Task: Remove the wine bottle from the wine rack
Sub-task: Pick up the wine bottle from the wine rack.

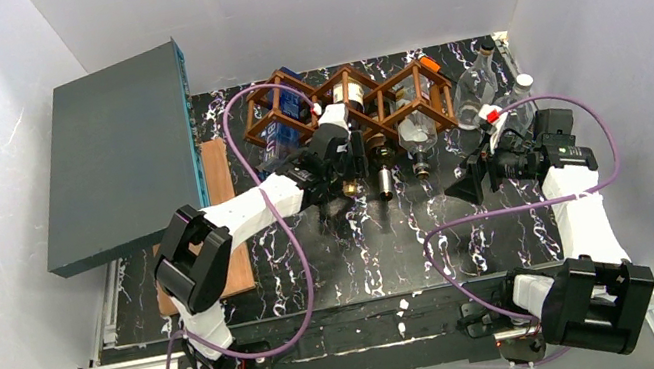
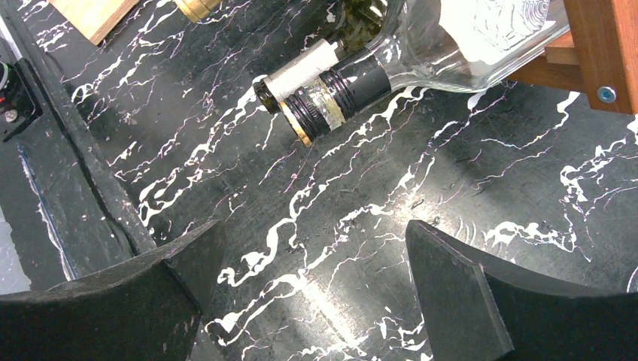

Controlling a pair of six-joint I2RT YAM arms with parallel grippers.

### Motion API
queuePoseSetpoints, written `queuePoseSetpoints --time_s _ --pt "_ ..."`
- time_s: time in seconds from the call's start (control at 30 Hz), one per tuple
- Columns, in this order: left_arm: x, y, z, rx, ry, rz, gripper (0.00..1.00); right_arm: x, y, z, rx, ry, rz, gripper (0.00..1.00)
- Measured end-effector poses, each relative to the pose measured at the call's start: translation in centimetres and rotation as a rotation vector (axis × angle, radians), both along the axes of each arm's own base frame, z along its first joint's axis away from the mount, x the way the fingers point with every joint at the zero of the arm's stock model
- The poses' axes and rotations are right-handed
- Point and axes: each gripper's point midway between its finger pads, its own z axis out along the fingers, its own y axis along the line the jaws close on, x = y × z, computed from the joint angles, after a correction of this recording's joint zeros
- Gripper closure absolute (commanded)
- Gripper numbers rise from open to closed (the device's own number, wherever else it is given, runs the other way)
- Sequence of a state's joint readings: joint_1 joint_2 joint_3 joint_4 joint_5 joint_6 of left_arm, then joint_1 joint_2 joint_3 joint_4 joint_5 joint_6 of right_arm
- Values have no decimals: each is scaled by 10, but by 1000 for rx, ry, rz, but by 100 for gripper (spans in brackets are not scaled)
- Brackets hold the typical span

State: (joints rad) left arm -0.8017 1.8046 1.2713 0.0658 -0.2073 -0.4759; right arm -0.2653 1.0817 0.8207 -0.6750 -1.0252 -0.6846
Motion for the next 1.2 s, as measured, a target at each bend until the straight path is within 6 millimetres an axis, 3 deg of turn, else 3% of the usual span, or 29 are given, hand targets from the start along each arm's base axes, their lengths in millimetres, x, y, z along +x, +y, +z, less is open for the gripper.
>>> queuePoseSetpoints --time_s 0.17,0.37,0.43,0.77,1.2 --pt "0 -2 -1 -7 3 -2 55 0 1 0 -3 -3 3 2" --pt "1 0 -3 -6 10 11 93 1 1 0 -6 -3 3 2" --pt "1 1 -3 -3 9 10 100 1 1 0 -6 -3 3 2" --pt "-3 5 -2 65 -32 -26 100 0 2 0 -7 -3 7 2" --pt "-39 25 0 134 -87 -86 100 0 1 -1 -12 -2 5 2"
